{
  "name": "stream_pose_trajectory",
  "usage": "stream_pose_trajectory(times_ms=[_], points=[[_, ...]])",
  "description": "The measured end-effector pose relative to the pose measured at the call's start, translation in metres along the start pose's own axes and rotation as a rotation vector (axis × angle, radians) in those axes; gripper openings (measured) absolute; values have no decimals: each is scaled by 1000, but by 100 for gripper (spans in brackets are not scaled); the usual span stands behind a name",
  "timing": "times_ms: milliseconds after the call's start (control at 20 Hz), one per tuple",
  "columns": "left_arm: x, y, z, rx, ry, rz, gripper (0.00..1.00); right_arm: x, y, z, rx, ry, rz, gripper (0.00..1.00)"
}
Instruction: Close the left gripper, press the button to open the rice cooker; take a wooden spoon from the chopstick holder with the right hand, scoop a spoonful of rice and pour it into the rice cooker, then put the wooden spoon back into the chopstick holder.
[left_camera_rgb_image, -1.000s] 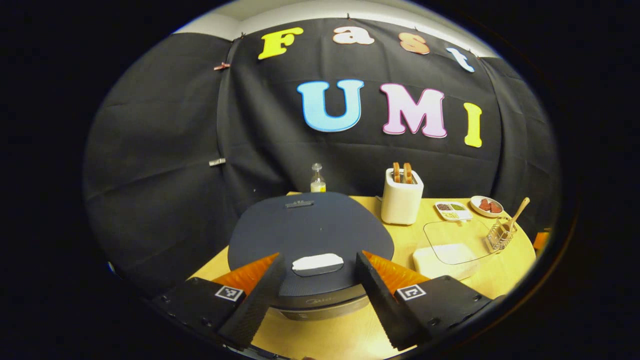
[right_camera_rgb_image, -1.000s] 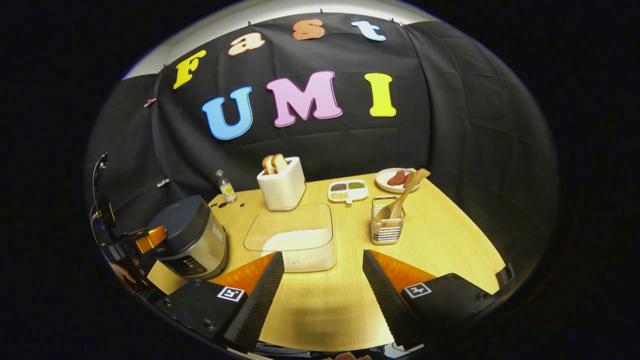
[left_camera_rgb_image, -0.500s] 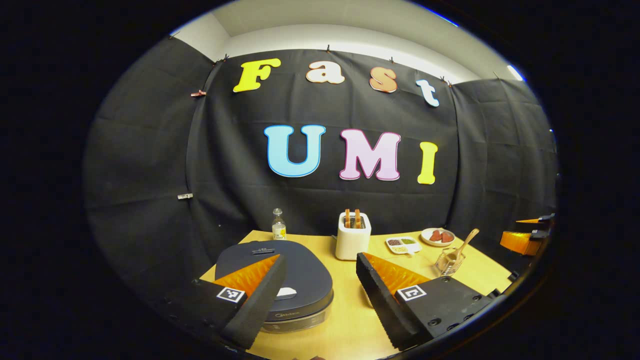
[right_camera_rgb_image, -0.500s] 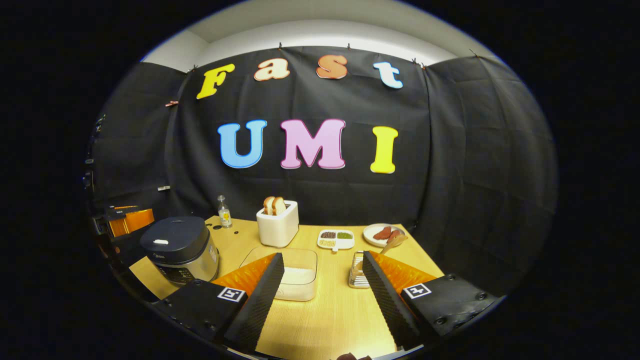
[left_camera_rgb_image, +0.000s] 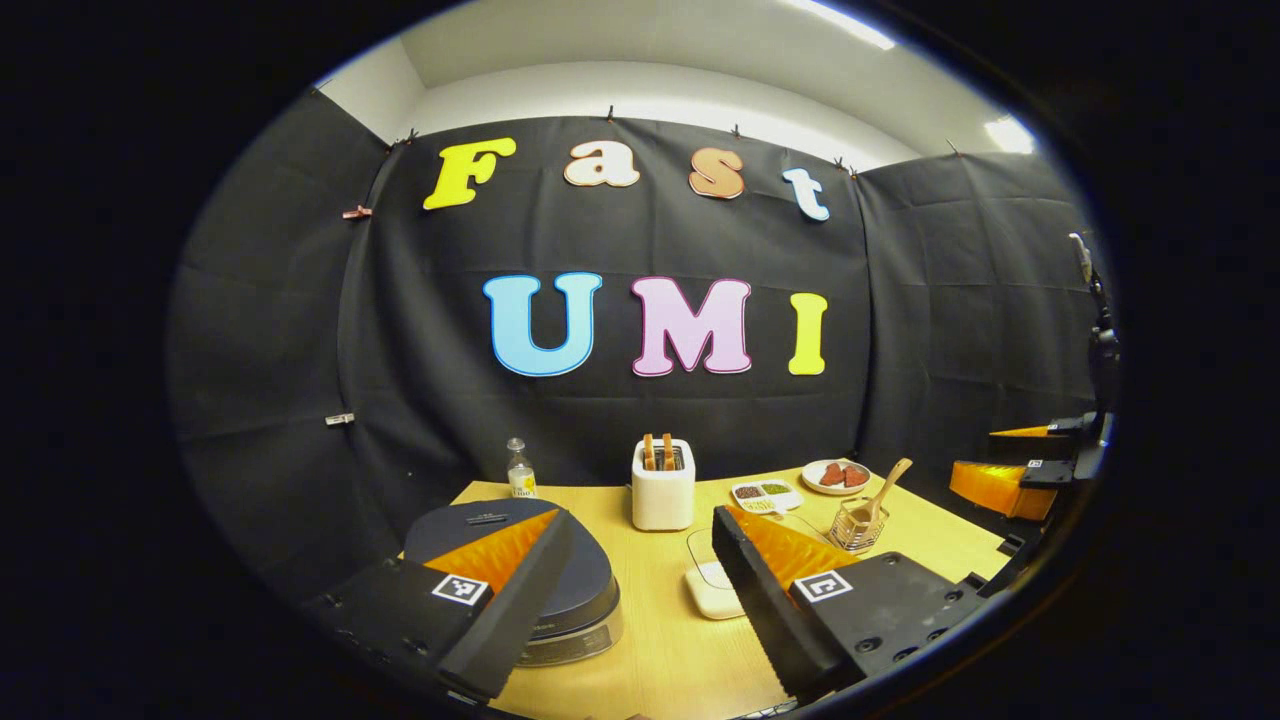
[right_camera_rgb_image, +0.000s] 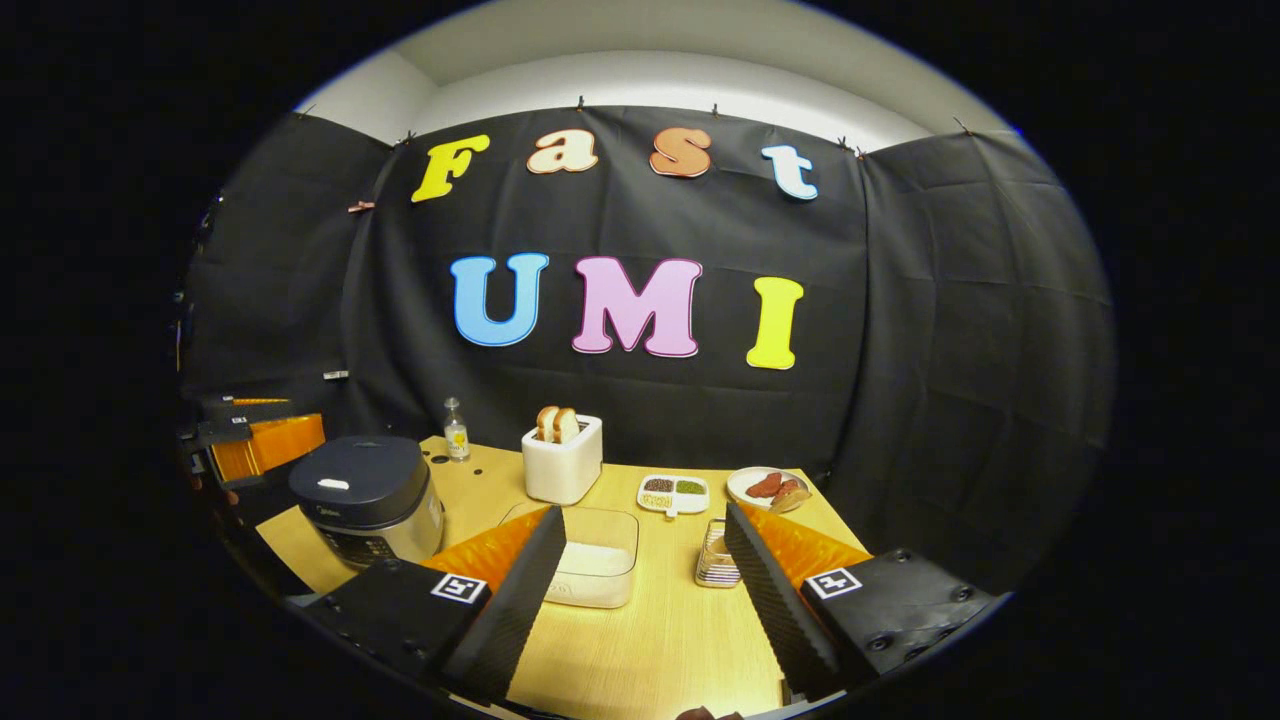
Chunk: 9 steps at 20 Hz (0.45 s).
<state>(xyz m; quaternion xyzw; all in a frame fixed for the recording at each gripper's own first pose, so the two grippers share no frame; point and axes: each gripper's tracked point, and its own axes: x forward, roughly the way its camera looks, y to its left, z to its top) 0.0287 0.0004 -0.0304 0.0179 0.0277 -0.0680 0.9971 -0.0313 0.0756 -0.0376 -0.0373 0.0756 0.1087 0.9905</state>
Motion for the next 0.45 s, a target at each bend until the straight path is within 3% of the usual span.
stream_pose_trajectory(times_ms=[350,400,450], points=[[22,-15,-13,-40,46,-23,95,19,-21,10,28,-20,-113,99],[25,-18,-16,-48,59,-30,95,19,-26,9,35,-18,-129,95],[28,-19,-19,-50,68,-31,95,19,-31,10,35,-17,-150,100]])
